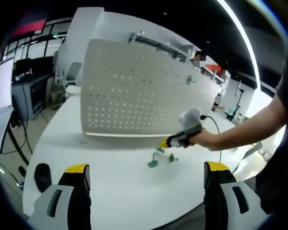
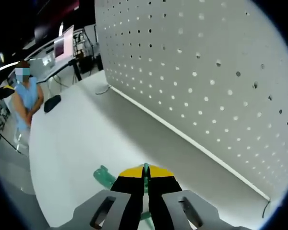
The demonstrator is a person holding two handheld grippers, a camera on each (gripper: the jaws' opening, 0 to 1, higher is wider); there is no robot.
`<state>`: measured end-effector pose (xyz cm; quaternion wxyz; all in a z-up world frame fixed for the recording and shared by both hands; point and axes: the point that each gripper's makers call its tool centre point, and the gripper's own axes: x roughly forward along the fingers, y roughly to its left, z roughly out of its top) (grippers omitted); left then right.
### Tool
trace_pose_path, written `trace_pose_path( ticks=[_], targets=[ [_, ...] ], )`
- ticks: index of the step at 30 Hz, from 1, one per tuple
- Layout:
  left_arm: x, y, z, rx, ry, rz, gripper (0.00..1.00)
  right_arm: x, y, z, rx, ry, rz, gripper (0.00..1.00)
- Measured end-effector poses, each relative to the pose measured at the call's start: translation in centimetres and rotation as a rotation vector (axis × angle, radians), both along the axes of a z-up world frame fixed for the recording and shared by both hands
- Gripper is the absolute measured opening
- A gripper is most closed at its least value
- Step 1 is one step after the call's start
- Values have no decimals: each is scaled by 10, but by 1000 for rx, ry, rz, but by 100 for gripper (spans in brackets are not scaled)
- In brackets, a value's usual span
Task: Insert the hook assembly into the mounting plate slot until the hook locks in place.
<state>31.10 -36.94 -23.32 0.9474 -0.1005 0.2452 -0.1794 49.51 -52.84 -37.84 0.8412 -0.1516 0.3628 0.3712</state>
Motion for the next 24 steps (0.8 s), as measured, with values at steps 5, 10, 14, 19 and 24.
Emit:
trace_pose_path(
  ticks=[5, 10, 14, 19, 24],
  targets=[
    [-3, -4, 2, -2, -3, -11, 100, -1, 2, 24, 74, -28, -36, 0],
    [1, -14, 3, -14, 1, -29, 100, -4, 12, 75, 191, -98, -44, 0],
    [5, -23, 12, -13, -16, -54, 100, -11, 13, 113, 265, -150, -50, 0],
    [12, -30, 24, -43, -45, -60, 99, -32, 12, 143, 319, -191, -56, 0],
    [11, -37, 34, -76, -61, -69, 99, -50, 6, 160, 361, -214, -65, 0]
  ],
)
